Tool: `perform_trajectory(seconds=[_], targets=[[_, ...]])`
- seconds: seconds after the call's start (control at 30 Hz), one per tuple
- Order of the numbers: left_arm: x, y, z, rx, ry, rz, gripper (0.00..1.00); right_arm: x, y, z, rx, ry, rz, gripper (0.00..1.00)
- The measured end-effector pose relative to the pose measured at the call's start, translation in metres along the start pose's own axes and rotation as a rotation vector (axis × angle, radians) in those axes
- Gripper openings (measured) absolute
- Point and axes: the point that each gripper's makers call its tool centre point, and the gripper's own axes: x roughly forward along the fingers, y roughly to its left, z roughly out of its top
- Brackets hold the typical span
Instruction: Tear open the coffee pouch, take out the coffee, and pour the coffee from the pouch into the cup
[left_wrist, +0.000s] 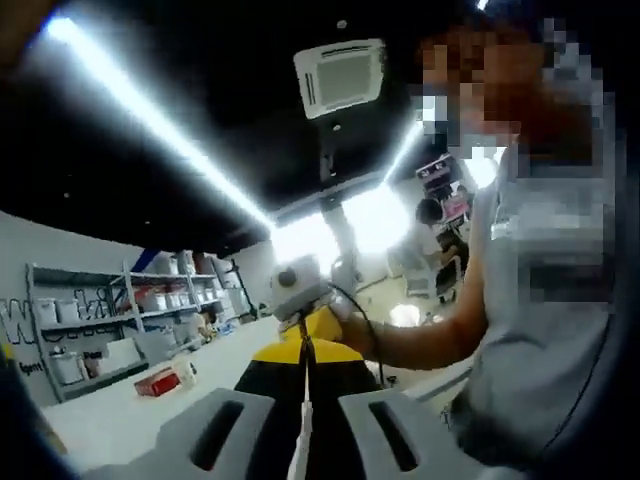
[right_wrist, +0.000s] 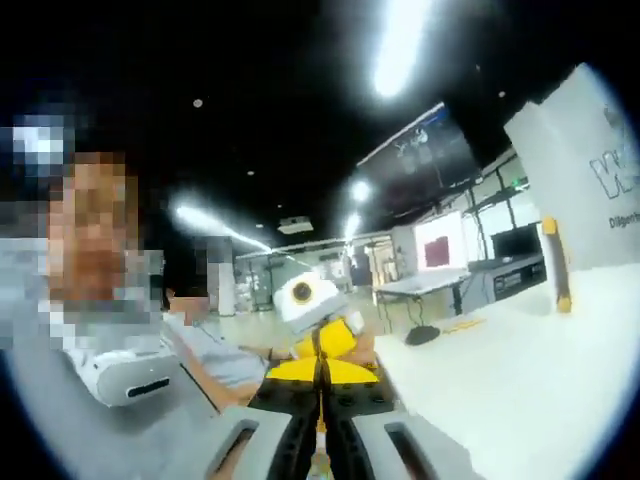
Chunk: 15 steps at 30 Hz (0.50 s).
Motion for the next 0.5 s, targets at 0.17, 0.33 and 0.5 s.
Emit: perform_trajectory(seconds=[0.17,0.33,0.5], targets=[[0.0,-0.006,0.01,0.174,0.015,0.036,0.02,0.003,0.007,0.004,0.152,-0.044,0.113,0.01],[0.001,-0.025,0.023,0.438,-0.002,0.046,0.02,0.007,0.026,0.004,0.255,-0.094,0.239,0.01],[0.005,-0.03,0.034,0.542,0.029,0.074,0.02,0.014,0.039,0.004,0.35,-0.158,0.333,0.01]])
